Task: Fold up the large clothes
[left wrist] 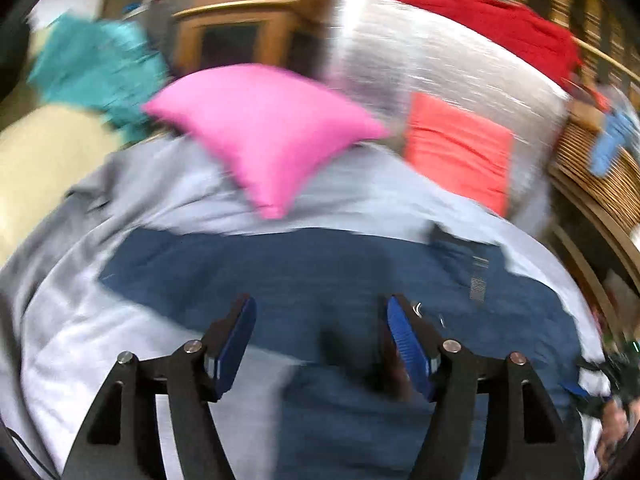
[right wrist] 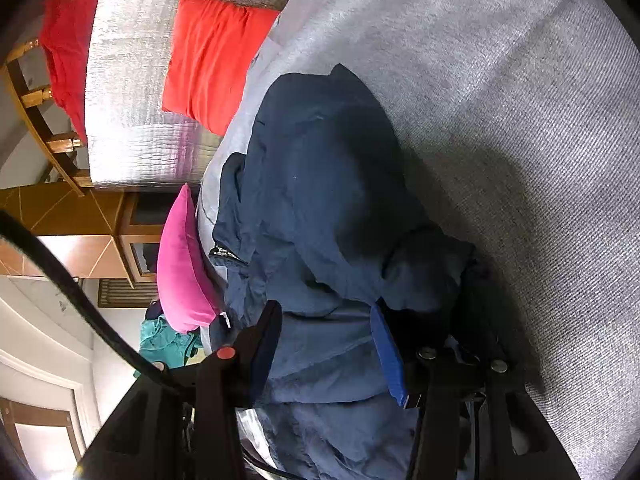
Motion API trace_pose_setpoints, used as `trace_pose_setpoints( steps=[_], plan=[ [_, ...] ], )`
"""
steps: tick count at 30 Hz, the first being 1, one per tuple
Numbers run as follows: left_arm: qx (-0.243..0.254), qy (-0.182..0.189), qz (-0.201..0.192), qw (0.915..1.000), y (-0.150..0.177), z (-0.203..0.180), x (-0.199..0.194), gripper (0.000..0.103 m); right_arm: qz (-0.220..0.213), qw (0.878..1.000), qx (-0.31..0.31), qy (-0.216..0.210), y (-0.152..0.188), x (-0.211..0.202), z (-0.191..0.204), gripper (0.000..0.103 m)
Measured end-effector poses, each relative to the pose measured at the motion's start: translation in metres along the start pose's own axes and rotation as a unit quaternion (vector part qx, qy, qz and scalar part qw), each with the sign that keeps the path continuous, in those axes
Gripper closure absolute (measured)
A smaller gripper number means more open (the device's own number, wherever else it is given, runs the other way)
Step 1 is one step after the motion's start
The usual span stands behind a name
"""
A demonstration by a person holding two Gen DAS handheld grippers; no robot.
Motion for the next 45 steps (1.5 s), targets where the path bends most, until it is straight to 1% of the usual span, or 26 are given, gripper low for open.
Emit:
trace_pose_setpoints(
  steps=[2,3,6,8,10,12,17,18,20,21,22,23,25,27,29,31,33,36,38,39,40,41,42,43,44,45],
  plan=[
    [-0.033,-0.032,0.015,0.9988,-0.001,0.035,0.015,0.029,-0.002,1.000,-0.005,0.005,0.000,0.001,-0.001,0.053],
    [-0.061,-0.041,0.032,0.9968,0.000,0.057,0.025,0.029,-0.003,1.000,-0.008,0.008,0.000,0.002,0.000,0.053],
    [-0.139,-0.024,0.085,0.9863,0.009,0.092,0.057,0.029,-0.004,1.000,-0.017,0.018,0.002,0.005,0.002,0.052],
    [-0.181,-0.008,0.122,0.9759,0.020,0.102,0.076,0.029,-0.004,1.000,-0.021,0.021,0.002,0.006,0.003,0.052],
    [-0.224,0.010,0.157,0.9618,0.034,0.103,0.093,0.029,-0.003,0.999,-0.023,0.023,0.002,0.008,0.003,0.052],
    [-0.261,0.025,0.169,0.9501,0.039,0.106,0.106,0.029,-0.003,0.999,-0.023,0.022,0.001,0.008,0.002,0.051],
    [-0.307,0.045,0.164,0.9365,0.034,0.106,0.124,0.030,-0.001,1.000,-0.023,0.021,-0.001,0.010,0.001,0.051],
    [-0.313,0.046,0.163,0.9347,0.033,0.106,0.127,0.033,-0.001,1.000,-0.023,0.020,-0.001,0.010,0.001,0.051],
    [-0.323,0.049,0.159,0.9318,0.031,0.106,0.134,0.063,0.000,0.999,-0.025,0.022,-0.001,0.011,0.001,0.051],
    [-0.319,0.039,0.160,0.9334,0.030,0.106,0.135,0.069,0.001,0.999,-0.027,0.023,-0.001,0.011,0.002,0.051],
    [-0.314,0.034,0.155,0.9361,0.028,0.106,0.135,0.077,0.001,0.999,-0.029,0.024,0.000,0.011,0.002,0.051],
    [-0.308,0.029,0.148,0.9395,0.025,0.105,0.132,0.083,0.002,0.999,-0.031,0.025,0.000,0.011,0.002,0.051],
    [-0.286,0.020,0.123,0.9502,0.012,0.099,0.119,0.090,0.001,0.999,-0.034,0.027,0.000,0.012,0.003,0.051],
    [-0.253,0.015,0.085,0.9637,-0.008,0.086,0.099,0.091,-0.001,0.999,-0.036,0.030,0.001,0.012,0.003,0.051],
    [-0.202,0.014,0.035,0.9787,-0.032,0.062,0.068,0.091,-0.004,0.999,-0.037,0.031,0.001,0.011,0.004,0.051],
    [-0.156,0.031,-0.008,0.9872,-0.048,0.034,0.038,0.091,-0.006,0.999,-0.037,0.032,0.002,0.011,0.004,0.051],
    [-0.107,0.058,-0.042,0.9917,-0.056,-0.002,0.009,0.091,-0.009,0.999,-0.034,0.028,0.003,0.011,0.005,0.049],
    [-0.020,0.115,-0.074,0.9903,-0.050,-0.073,-0.032,0.091,-0.012,0.999,-0.029,0.021,0.004,0.010,0.005,0.048],
    [0.037,0.153,-0.074,0.9848,-0.033,-0.123,-0.047,0.091,-0.013,0.999,-0.027,0.019,0.004,0.009,0.004,0.048],
    [0.065,0.176,-0.059,0.9804,-0.017,-0.152,-0.051,0.091,-0.014,0.999,-0.027,0.018,0.004,0.009,0.004,0.048],
    [0.086,0.189,-0.044,0.9771,-0.003,-0.171,-0.050,0.083,-0.014,0.999,-0.027,0.018,0.004,0.008,0.004,0.048],
    [0.115,0.201,-0.024,0.9725,0.013,-0.191,-0.047,0.063,-0.014,0.999,-0.026,0.017,0.004,0.008,0.003,0.047],
    [0.160,0.203,0.001,0.9660,0.036,-0.213,-0.039,0.052,-0.014,0.999,-0.025,0.016,0.004,0.007,0.003,0.047],
    [0.190,0.190,0.021,0.9631,0.053,-0.222,-0.030,0.034,-0.013,1.000,-0.023,0.014,0.003,0.006,0.003,0.046],
    [0.211,0.170,0.039,0.9618,0.067,-0.226,-0.021,0.031,-0.012,1.000,-0.021,0.012,0.003,0.006,0.003,0.045],
    [0.234,0.147,0.065,0.9589,0.082,-0.226,-0.008,0.031,-0.011,1.000,-0.019,0.010,0.003,0.006,0.003,0.045]
  ],
)
Point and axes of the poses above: each gripper's, at about its wrist camera, not at the fingertips, and x roughly the way its jaws point, z to its left, y to its underside, the point moved 9 cm from there along x, roughly the way its jaws point, and after that the axes turned 11 degrees about -y, right-handed, at the moved point
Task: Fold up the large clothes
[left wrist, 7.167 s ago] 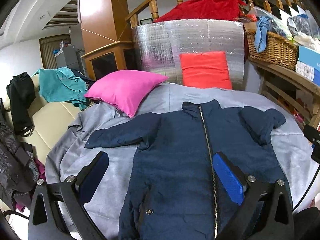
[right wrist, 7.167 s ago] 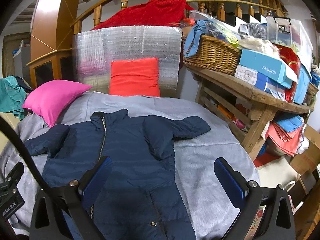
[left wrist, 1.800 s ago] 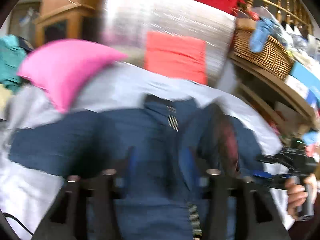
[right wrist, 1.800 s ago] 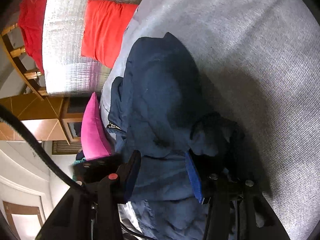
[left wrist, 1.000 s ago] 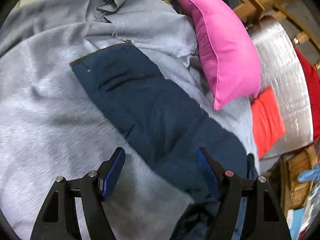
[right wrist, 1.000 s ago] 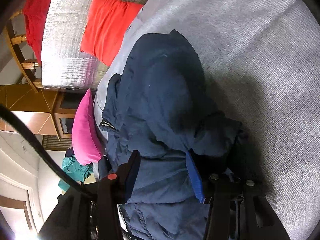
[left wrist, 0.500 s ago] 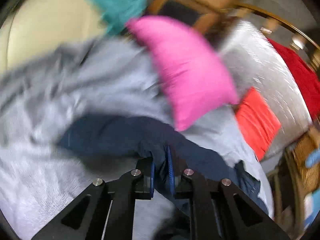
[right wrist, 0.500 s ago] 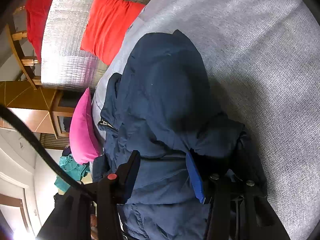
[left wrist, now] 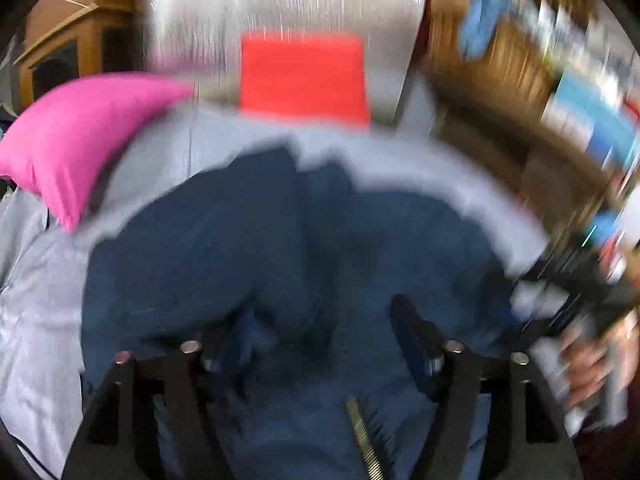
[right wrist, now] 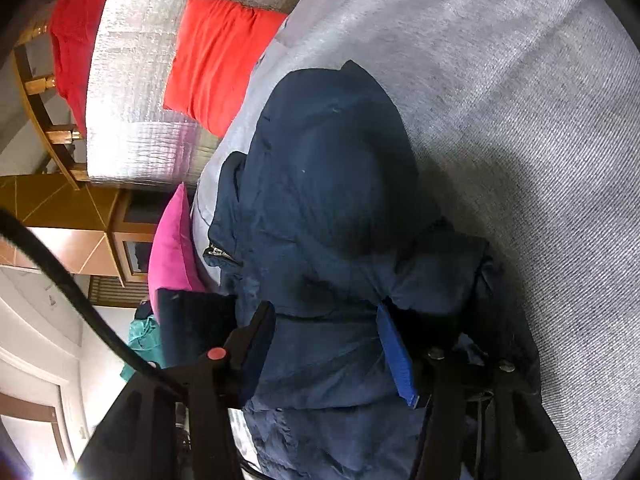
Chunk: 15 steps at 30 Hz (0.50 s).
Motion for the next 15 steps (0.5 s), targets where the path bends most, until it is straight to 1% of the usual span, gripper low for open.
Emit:
trace_pose_setpoints(
  steps=[2,3,4,6,8,10,14,15],
  plan=[
    [0.012,-0.008,0.036,0.9993,0.017,0.007,0.010,0.031,0.003,1.000,0.003,-0.002,0.000,-0.001,0.000,0.044],
    [0.009,0.001,0.038,0.9992,0.020,0.013,0.007,0.031,0.004,1.000,0.004,-0.002,0.000,-0.001,0.000,0.044],
    [0.006,0.012,0.037,0.9992,0.023,0.016,0.003,0.031,0.005,1.000,0.005,-0.003,0.000,-0.001,0.000,0.043],
    [-0.012,0.049,0.030,0.9983,0.022,0.034,-0.011,0.030,0.006,1.000,0.004,-0.002,0.000,-0.001,0.001,0.042],
    [-0.045,0.067,0.012,0.9966,0.019,0.060,-0.023,0.023,0.005,1.000,-0.001,0.002,0.001,-0.001,0.002,0.041],
    [-0.090,0.065,-0.004,0.9938,0.015,0.088,-0.034,0.021,0.005,1.000,-0.006,0.006,0.003,-0.001,0.003,0.041],
    [-0.145,0.031,-0.003,0.9889,0.006,0.127,-0.025,0.021,0.006,0.999,-0.038,0.023,0.008,-0.002,0.014,0.040],
    [-0.172,0.031,-0.002,0.9847,0.004,0.137,-0.022,0.021,0.005,0.998,-0.054,0.027,0.011,-0.002,0.019,0.038]
  ],
)
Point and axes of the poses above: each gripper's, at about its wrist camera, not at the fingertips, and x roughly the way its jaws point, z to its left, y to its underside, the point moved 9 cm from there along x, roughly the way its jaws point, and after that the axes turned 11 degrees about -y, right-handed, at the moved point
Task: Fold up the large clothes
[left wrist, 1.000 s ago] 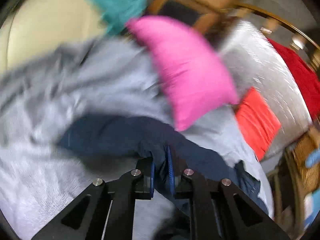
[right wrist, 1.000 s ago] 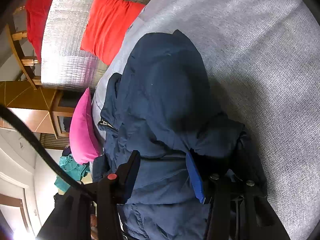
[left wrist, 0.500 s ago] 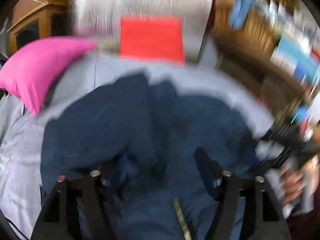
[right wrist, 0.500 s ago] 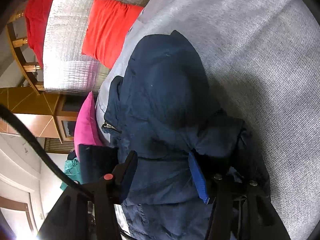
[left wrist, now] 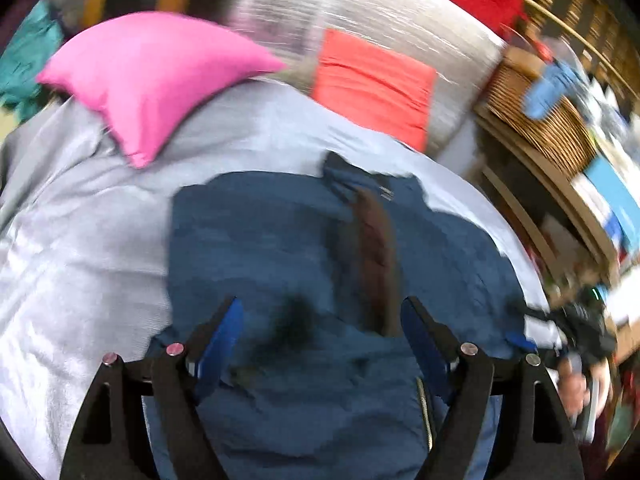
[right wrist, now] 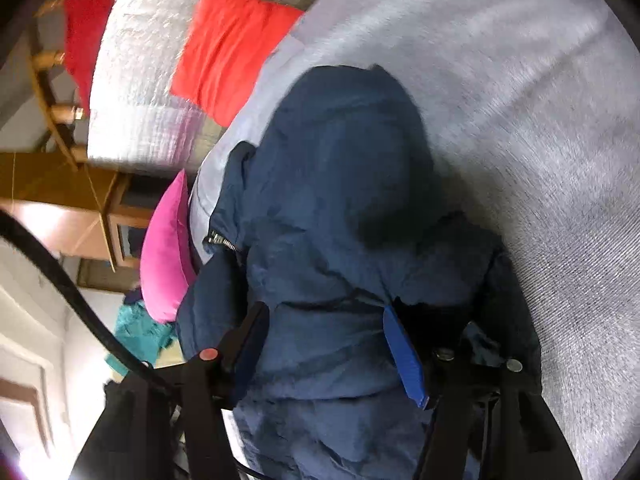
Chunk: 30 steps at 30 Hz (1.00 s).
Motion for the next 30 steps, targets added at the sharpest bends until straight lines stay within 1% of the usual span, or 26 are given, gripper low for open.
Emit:
trace_pose_setpoints(
  steps=[1,3,5,7,9,11,14,17,19,20,21,24,25,26,27,28,30],
  plan=[
    [-0.023,0.009,0.003,0.9997,-0.003,0.004,0.003,0.021,0.000,1.000,-0.016,0.004,0.002,0.000,0.006,0.038],
    [-0.049,0.036,0.016,0.9980,-0.006,0.002,0.009,0.022,0.003,0.999,-0.046,0.014,0.007,0.003,0.017,0.038],
    [-0.049,0.056,0.020,0.9970,-0.001,-0.013,0.011,0.021,0.000,0.997,-0.079,0.024,0.011,0.006,0.028,0.038],
    [-0.046,0.082,0.025,0.9953,-0.001,-0.036,0.016,0.022,0.002,0.992,-0.122,0.036,0.017,0.009,0.039,0.038],
    [-0.040,0.105,0.033,0.9931,0.001,-0.057,0.024,0.021,0.000,0.988,-0.147,0.055,0.019,0.008,0.042,0.038],
    [-0.027,0.110,0.045,0.9926,0.006,-0.074,0.033,0.021,-0.016,0.988,-0.142,0.062,0.016,0.000,0.038,0.038],
    [-0.013,0.110,0.045,0.9929,0.007,-0.103,0.039,0.021,-0.041,0.992,-0.108,0.047,0.006,-0.020,0.029,0.038],
    [0.008,0.144,0.035,0.9889,0.006,-0.138,0.026,0.022,-0.063,0.993,-0.092,0.040,-0.008,-0.042,0.021,0.038],
    [0.030,0.164,0.024,0.9857,0.005,-0.163,0.017,0.021,-0.073,0.993,-0.085,0.040,-0.014,-0.052,0.016,0.038],
    [0.046,0.177,0.018,0.9830,0.006,-0.176,0.007,0.021,-0.078,0.993,-0.081,0.040,-0.017,-0.057,0.013,0.038],
    [0.067,0.195,0.008,0.9785,0.007,-0.195,-0.007,0.021,-0.083,0.993,-0.077,0.037,-0.021,-0.063,0.011,0.038],
    [0.115,0.231,-0.020,0.9658,0.011,-0.224,-0.047,0.021,-0.091,0.993,-0.074,0.029,-0.024,-0.074,0.010,0.038],
    [0.132,0.235,-0.036,0.9624,0.010,-0.229,-0.060,0.021,-0.093,0.992,-0.075,0.027,-0.026,-0.075,0.011,0.039],
    [0.141,0.230,-0.052,0.9615,0.008,-0.229,-0.069,0.021,-0.094,0.992,-0.078,0.025,-0.026,-0.076,0.012,0.039],
    [0.144,0.218,-0.067,0.9629,0.004,-0.223,-0.076,0.021,-0.092,0.992,-0.082,0.021,-0.026,-0.076,0.015,0.039],
    [0.141,0.202,-0.078,0.9661,-0.002,-0.214,-0.079,0.021,-0.090,0.992,-0.087,0.019,-0.025,-0.074,0.018,0.039],
    [0.117,0.151,-0.086,0.9779,-0.015,-0.179,-0.074,0.021,-0.083,0.992,-0.099,0.015,-0.022,-0.073,0.024,0.039]
  ],
)
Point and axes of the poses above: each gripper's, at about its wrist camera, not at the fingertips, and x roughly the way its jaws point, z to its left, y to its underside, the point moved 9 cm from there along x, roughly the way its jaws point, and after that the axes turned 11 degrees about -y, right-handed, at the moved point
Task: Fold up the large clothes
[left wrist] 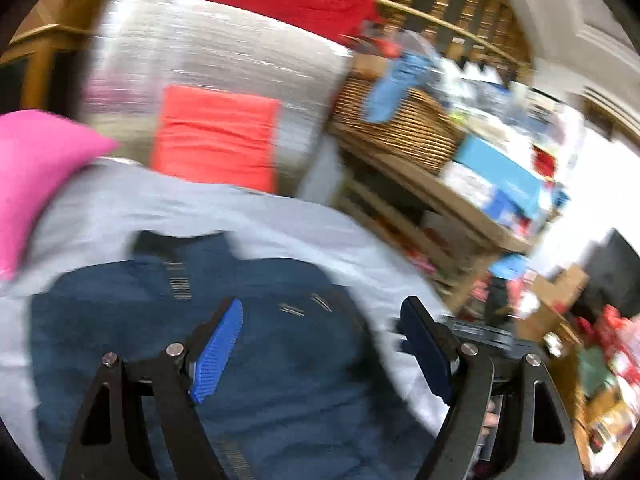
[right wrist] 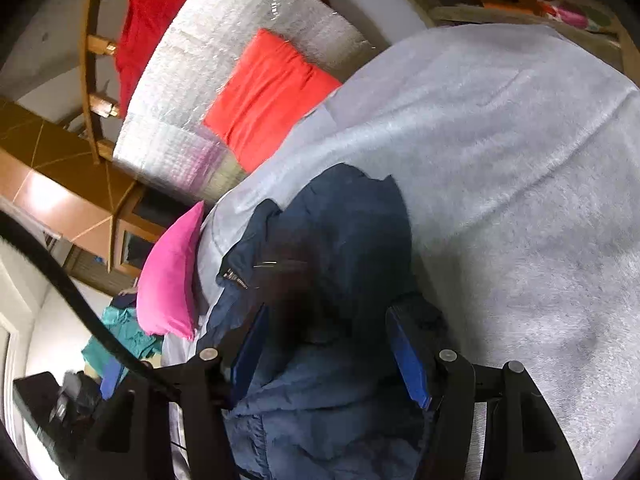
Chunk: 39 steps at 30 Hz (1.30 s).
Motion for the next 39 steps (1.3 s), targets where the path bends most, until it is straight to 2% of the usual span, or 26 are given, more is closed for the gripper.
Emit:
trace_pose_setpoints(
  steps=[2,3,5,7,8,12,13,14,15,17,19,21,23,24,26,28,31,33,34,35,36,39],
  plan=[
    [-0.036,-0.058,0.012,0.9976,0.001,0.045,0.003,0.021,0.008,1.000,-0.007,-0.007,0.003,0.008,0.007,0.039],
    [-0.062,-0.111,0.027,0.9916,0.006,0.081,0.005,0.021,0.012,1.000,-0.008,-0.006,0.004,0.013,0.008,0.039],
    [-0.101,-0.185,0.053,0.9760,0.021,0.140,0.008,0.021,0.018,1.000,-0.009,0.007,0.004,0.024,0.006,0.039],
    [-0.134,-0.228,0.083,0.9609,0.039,0.187,0.009,0.021,0.024,0.999,-0.004,0.024,0.004,0.036,-0.002,0.039],
    [-0.158,-0.253,0.109,0.9483,0.053,0.214,0.011,0.021,0.028,0.999,0.000,0.033,0.004,0.042,-0.006,0.039],
    [-0.196,-0.293,0.174,0.9194,0.095,0.267,0.016,0.023,0.047,0.997,0.003,0.057,0.009,0.069,-0.018,0.041],
    [-0.198,-0.292,0.185,0.9171,0.102,0.271,0.020,0.023,0.051,0.997,-0.003,0.058,0.011,0.075,-0.017,0.048],
    [-0.197,-0.287,0.195,0.9169,0.108,0.275,0.023,0.023,0.057,0.997,-0.012,0.057,0.015,0.080,-0.014,0.064],
    [-0.197,-0.284,0.200,0.9169,0.113,0.277,0.023,0.023,0.070,0.996,-0.022,0.053,0.020,0.087,-0.009,0.070],
    [-0.198,-0.269,0.205,0.9203,0.117,0.274,0.026,0.036,0.064,0.994,-0.053,0.065,0.026,0.088,0.003,0.087],
    [-0.192,-0.251,0.206,0.9261,0.118,0.268,0.024,0.045,0.033,0.990,-0.110,0.078,0.026,0.078,0.025,0.091],
    [-0.183,-0.252,0.205,0.9278,0.117,0.261,0.021,0.045,-0.002,0.985,-0.154,0.077,0.024,0.059,0.050,0.092],
    [-0.170,-0.258,0.207,0.9281,0.118,0.260,0.018,0.045,-0.024,0.979,-0.177,0.098,0.023,0.044,0.055,0.093],
    [-0.169,-0.262,0.209,0.9269,0.121,0.260,0.018,0.045,-0.025,0.977,-0.177,0.116,0.024,0.041,0.049,0.093],
    [-0.172,-0.266,0.220,0.9226,0.126,0.264,0.022,0.038,0.016,0.979,-0.146,0.144,0.029,0.053,0.022,0.093],
    [-0.180,-0.261,0.227,0.9209,0.129,0.266,0.023,0.037,0.053,0.982,-0.099,0.153,0.035,0.062,-0.002,0.092],
    [-0.185,-0.259,0.204,0.9258,0.117,0.268,0.015,0.038,0.025,0.989,-0.076,0.122,0.022,0.044,0.006,0.086],
    [-0.178,-0.263,0.177,0.9315,0.105,0.269,0.008,0.034,-0.009,0.989,-0.082,0.119,0.007,0.024,0.009,0.053],
    [-0.178,-0.264,0.169,0.9326,0.102,0.270,0.006,0.027,-0.025,0.989,-0.073,0.125,0.000,0.014,0.003,0.018],
    [-0.183,-0.262,0.162,0.9335,0.099,0.272,0.005,0.022,-0.044,0.989,-0.051,0.130,-0.007,0.005,-0.007,0.009],
    [-0.189,-0.258,0.159,0.9341,0.098,0.273,0.006,0.022,-0.051,0.990,-0.034,0.127,-0.010,0.001,-0.013,0.009],
    [-0.216,-0.226,0.167,0.9351,0.103,0.278,0.019,0.022,-0.026,0.993,0.011,0.111,-0.013,0.004,-0.039,0.009]
  ],
)
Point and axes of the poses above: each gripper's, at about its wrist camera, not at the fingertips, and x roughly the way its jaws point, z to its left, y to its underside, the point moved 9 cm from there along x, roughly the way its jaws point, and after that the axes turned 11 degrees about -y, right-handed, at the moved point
